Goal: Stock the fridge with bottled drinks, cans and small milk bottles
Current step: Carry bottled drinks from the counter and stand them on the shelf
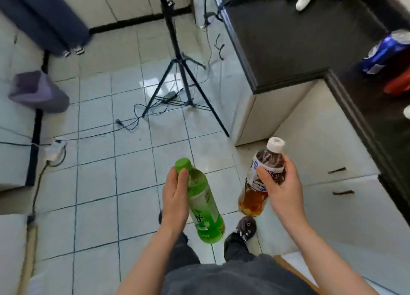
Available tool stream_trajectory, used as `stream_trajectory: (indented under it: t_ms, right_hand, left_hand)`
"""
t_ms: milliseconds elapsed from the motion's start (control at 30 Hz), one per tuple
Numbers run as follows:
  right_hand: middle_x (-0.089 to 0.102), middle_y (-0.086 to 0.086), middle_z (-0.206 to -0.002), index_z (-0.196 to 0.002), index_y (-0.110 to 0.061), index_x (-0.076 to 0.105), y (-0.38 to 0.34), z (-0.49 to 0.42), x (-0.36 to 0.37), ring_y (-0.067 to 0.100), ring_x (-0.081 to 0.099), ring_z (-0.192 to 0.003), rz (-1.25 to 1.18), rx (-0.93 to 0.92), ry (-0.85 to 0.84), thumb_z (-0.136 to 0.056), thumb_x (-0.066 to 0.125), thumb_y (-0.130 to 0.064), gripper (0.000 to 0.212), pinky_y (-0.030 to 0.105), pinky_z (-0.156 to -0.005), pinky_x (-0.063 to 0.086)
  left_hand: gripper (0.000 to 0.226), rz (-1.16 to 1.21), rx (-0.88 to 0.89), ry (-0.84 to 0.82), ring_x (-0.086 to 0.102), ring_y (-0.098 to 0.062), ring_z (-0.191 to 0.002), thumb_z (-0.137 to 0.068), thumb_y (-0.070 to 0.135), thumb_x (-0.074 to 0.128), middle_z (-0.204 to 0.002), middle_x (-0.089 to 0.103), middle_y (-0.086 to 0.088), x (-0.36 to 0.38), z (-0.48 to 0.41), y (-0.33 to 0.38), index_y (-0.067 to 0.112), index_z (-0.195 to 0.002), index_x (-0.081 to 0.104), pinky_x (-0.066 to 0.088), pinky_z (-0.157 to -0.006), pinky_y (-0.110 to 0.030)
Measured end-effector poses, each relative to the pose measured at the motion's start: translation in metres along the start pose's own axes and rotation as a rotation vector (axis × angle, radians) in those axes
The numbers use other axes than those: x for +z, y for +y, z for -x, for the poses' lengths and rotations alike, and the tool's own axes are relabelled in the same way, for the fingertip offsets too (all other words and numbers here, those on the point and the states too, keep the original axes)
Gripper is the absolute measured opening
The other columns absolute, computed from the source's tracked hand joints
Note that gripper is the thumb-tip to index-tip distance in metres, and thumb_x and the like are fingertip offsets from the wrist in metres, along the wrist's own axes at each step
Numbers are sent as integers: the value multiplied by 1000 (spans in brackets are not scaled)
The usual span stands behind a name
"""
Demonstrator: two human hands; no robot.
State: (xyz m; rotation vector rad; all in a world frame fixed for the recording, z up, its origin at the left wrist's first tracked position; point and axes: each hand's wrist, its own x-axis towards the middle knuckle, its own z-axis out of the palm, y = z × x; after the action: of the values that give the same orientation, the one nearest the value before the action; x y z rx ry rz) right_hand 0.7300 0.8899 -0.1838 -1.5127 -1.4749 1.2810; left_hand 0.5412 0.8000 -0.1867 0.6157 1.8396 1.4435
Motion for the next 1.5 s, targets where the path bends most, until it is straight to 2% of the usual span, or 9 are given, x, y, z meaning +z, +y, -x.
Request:
stream_trajectory:
  t_ms: [233, 333, 533, 700, 867, 1000, 1100, 1267, 1500]
  right_hand:
    - [62, -29, -99, -104, -41, 53, -59, 34, 162, -9, 58, -94, 23, -111, -248, -72, 65, -48, 35, 25, -78, 48]
    - [62, -18, -102, -112, -32, 55, -86, 56, 244, -3, 60, -96, 61, -172, -383, -77, 67, -41, 38, 31, -84, 52]
    - [61, -16, -110, -119, -29, 53, -137, 103, 394, -3, 58, -101, 108, -350, -656, -70, 63, -53, 56, 26, -85, 51]
    - [58, -20, -115, -119, -43, 47, -164, 137, 490, -1, 57, -107, 126, -438, -873, -68, 63, -55, 54, 18, -82, 49]
    - [57, -29, -108, -120, -40, 47, -178, 158, 587, -6, 56, -104, 146, -471, -1013, -69, 59, -57, 56, 18, -80, 49]
    - [61, -20, -107, -118, -39, 47, -188, 172, 685, -4, 59, -100, 155, -460, -1138, -68, 57, -59, 54, 20, -77, 51]
    - [58, -23, -104, -117, -39, 46, -208, 193, 764, -5, 58, -98, 174, -515, -1247, -71, 59, -56, 51, 18, -74, 49]
    - [60, -18, -108, -122, -32, 48, -260, 239, 874, -3, 59, -99, 164, -616, -1436, -73, 57, -57, 56, 18, -75, 52]
    - [58, -18, -110, -122, -35, 44, -309, 317, 972, -2, 57, -102, 145, -716, -1647, -67, 57, -61, 63, 22, -82, 50]
  left_hand:
    - [20, 115, -16, 249, 53, 9, -67, -100, 24, 39, -82, 57, 6, -176, -16, -14, 19, -93, 57, 42, -62, -4]
    - [18, 132, 13, 366, 54, 9, -67, -98, 28, 41, -78, 60, 11, -266, -17, -19, 21, -93, 57, 43, -61, -5]
    - [21, 143, 98, 616, 55, 8, -70, -86, 41, 45, -83, 60, 7, -413, -12, -28, 24, -93, 56, 43, -62, -6]
    - [19, 222, 69, 834, 58, 8, -74, -91, 43, 47, -82, 64, 22, -494, -6, -48, 27, -97, 56, 45, -65, -7]
    - [22, 292, 2, 1000, 58, 11, -75, -85, 44, 44, -82, 65, 25, -555, -11, -68, 29, -96, 56, 44, -68, -5]
    - [23, 281, -21, 1121, 56, 15, -75, -85, 44, 42, -83, 63, 29, -619, -26, -80, 28, -95, 55, 40, -67, -1]
    - [24, 281, -39, 1235, 57, 14, -88, -86, 43, 42, -95, 65, 20, -678, -38, -79, 32, -102, 56, 41, -75, -1]
    - [19, 232, -39, 1404, 59, 7, -79, -92, 36, 42, -88, 62, 11, -779, -48, -60, 28, -100, 57, 43, -68, -4]
    - [14, 276, -8, 1657, 59, -7, -82, -96, 37, 43, -89, 61, 8, -864, -33, -57, 35, -96, 57, 48, -73, -22]
